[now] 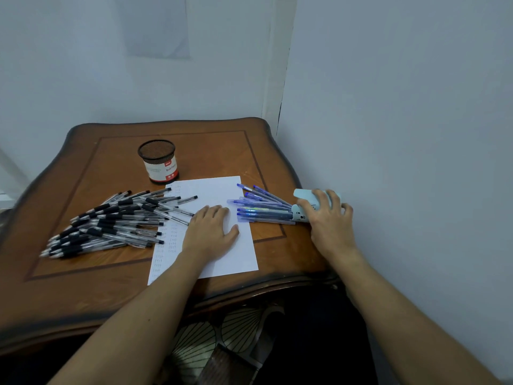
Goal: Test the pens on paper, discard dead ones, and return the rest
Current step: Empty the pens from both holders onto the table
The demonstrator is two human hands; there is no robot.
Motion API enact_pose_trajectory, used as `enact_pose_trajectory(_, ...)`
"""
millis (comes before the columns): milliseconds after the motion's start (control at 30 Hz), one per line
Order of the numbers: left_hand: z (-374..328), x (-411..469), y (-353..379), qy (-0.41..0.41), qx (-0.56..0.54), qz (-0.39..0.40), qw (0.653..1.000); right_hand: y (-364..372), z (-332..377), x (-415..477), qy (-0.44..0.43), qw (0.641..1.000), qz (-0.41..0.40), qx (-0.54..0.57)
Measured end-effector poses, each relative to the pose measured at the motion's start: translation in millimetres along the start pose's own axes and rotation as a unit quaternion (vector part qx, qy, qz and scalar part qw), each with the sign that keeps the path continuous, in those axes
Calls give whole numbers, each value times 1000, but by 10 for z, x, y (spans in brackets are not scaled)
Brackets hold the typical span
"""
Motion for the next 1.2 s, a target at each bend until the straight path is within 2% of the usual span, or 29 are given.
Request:
enact_pose_trajectory(267, -8, -5, -14, -3, 1, 14, 1000, 15, -128, -196, 130, 988, -13, 83)
enact_pose_trajectory(367, -13, -4, -27, -6, -6, 21, 1000, 26, -126, -228, 151, 981, -29, 116)
enact_pose_trajectory(500, -15, -20, -55, -12, -35, 31, 999, 27, -49, -221, 154, 970, -90, 163)
enact_pose_trajectory(633, 24, 19, -93, -16, -85, 49, 995, -17, 98, -118, 111, 950, -144, 254)
enact_pose_trajectory(733, 6, 57, -151, -16, -125, 59, 990, -6, 253, 5, 88, 926, -149, 336)
enact_pose_trajectory(800, -1, 69, -181, -18, -138, 32, 990, 10, 360, 92, 83, 906, -145, 388)
enact_pose_trajectory(933, 116, 80, -238, -24, -72, -50, 996, -15, 578, 268, 81, 862, -139, 481)
enact_pose_trajectory(1033, 284, 109, -268, -66, -19, -92, 993, 19, 763, 443, 74, 840, -111, 526)
enact_pose_trajectory(1200, 523, 162, -262, -133, 47, -55, 988, 148, 1044, 781, 92, 836, -108, 530)
Point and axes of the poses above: each hand's wrist, its own x-axis towards the middle knuckle, its own y-axis out of the palm, z = x × y, the point moved 2 cm from there along x, towards the middle knuckle, and after that the axes turned 4 degrees about z, right-handed, at the moved point
